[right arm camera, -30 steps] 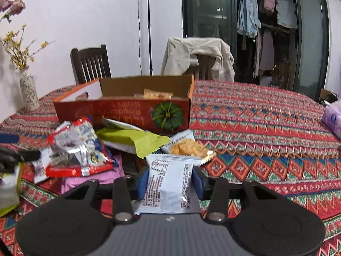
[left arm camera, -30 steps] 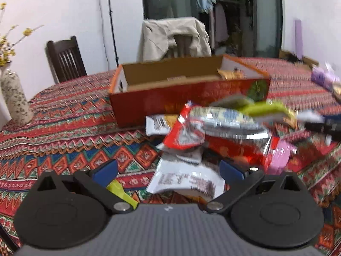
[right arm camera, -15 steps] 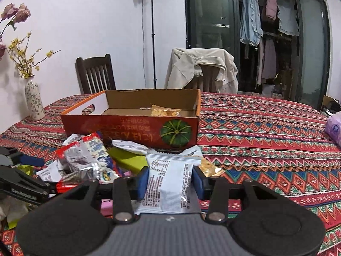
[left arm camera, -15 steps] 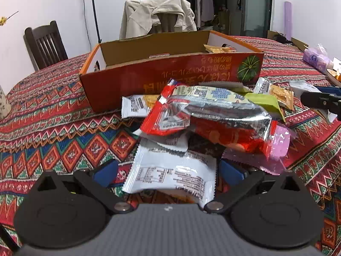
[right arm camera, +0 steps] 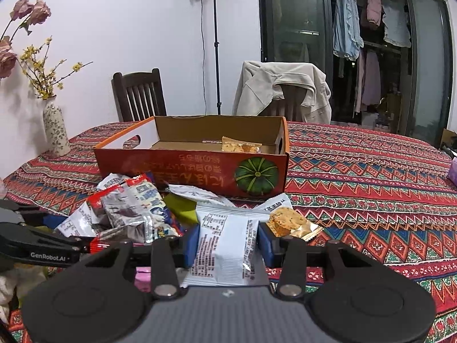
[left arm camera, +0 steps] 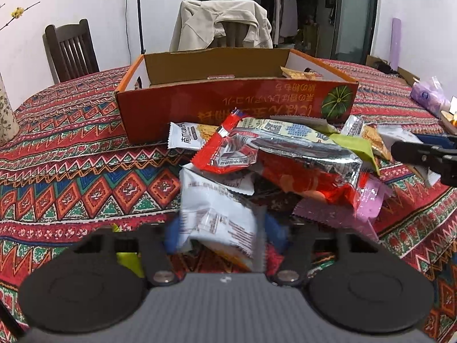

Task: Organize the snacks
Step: 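Grasp a white receipt-like packet with the left gripper, then carry both packets into the orange box and open both grippers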

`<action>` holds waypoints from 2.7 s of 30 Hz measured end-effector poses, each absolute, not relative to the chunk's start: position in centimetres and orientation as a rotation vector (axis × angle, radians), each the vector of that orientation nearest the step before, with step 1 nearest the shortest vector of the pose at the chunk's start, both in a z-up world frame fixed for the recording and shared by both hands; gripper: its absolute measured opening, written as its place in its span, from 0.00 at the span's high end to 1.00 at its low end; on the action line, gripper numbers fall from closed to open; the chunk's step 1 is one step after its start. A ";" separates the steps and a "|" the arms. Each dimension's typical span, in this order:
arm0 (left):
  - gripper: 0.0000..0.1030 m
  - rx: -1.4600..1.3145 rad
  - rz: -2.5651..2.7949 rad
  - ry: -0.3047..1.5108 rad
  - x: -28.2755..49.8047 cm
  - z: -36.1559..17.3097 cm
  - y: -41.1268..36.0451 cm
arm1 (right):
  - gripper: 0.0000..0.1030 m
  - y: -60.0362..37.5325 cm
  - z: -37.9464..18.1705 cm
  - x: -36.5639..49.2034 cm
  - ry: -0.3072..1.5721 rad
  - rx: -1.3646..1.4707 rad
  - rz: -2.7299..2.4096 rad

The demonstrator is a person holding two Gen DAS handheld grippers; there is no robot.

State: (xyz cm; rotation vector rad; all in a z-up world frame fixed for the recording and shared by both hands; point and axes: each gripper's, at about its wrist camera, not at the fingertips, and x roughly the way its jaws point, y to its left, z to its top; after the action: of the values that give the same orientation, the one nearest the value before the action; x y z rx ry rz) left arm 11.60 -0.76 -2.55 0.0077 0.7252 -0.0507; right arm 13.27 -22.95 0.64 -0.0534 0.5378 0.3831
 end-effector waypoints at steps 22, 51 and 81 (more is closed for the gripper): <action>0.67 -0.021 0.019 0.580 9.0 0.2 0.6 | 0.59 -22.7 1.3 12.3 0.516 -0.046 0.387; 0.74 -0.084 0.003 0.324 12.8 9.0 1.1 | 0.59 -21.1 7.1 17.0 0.409 -0.016 0.343; 0.74 -0.176 0.149 0.402 27.0 3.6 4.4 | 0.59 -16.6 3.7 30.9 0.379 0.063 0.306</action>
State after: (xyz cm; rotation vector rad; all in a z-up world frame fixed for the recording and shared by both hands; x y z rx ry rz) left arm 27.01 4.36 3.63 -0.1763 0.4016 0.1494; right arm 30.94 -16.62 3.73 0.0631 0.3787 0.3063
